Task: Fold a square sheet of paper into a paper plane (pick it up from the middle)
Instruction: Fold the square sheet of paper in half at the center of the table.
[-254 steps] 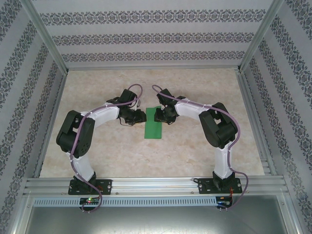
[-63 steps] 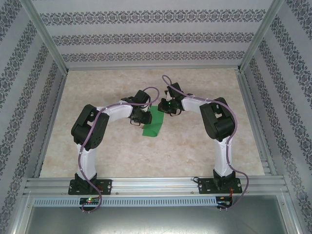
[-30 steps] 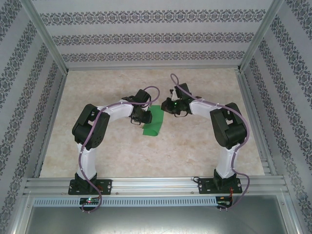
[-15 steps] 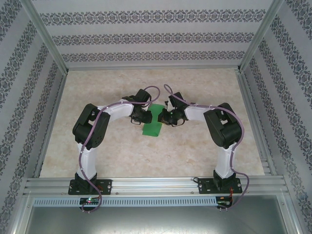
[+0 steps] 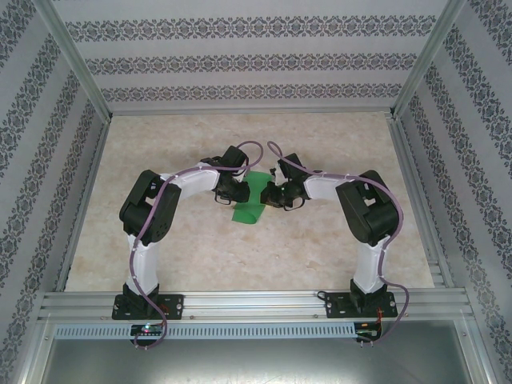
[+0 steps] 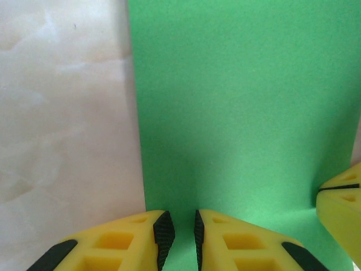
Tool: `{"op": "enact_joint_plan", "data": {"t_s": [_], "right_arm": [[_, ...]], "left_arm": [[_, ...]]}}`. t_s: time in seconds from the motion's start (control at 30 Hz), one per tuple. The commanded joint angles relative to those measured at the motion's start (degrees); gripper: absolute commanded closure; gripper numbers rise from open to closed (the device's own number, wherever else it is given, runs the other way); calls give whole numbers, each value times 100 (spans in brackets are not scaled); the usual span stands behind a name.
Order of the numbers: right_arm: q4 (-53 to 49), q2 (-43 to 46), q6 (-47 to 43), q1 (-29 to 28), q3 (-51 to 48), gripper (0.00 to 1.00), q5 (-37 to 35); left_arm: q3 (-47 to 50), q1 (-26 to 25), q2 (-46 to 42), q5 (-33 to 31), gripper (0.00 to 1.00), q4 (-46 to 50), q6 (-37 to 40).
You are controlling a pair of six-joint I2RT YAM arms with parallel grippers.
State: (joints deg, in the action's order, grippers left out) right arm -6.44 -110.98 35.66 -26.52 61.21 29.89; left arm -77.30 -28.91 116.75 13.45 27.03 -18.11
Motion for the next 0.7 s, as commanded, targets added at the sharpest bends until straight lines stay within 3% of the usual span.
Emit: {"op": "enact_joint_plan", "data": {"t_s": [0.0, 0.23, 0.67], "right_arm": [[-643, 167, -211, -72, -254, 89, -159], [197, 368, 467, -96, -242, 89, 281], [-214, -231, 235, -252, 286, 88, 281]], "left_arm": [[453, 34, 803, -765, 73, 1048, 160], [451, 34, 812, -722, 73, 1041, 174], [444, 28, 836, -735, 73, 1015, 177]]}}
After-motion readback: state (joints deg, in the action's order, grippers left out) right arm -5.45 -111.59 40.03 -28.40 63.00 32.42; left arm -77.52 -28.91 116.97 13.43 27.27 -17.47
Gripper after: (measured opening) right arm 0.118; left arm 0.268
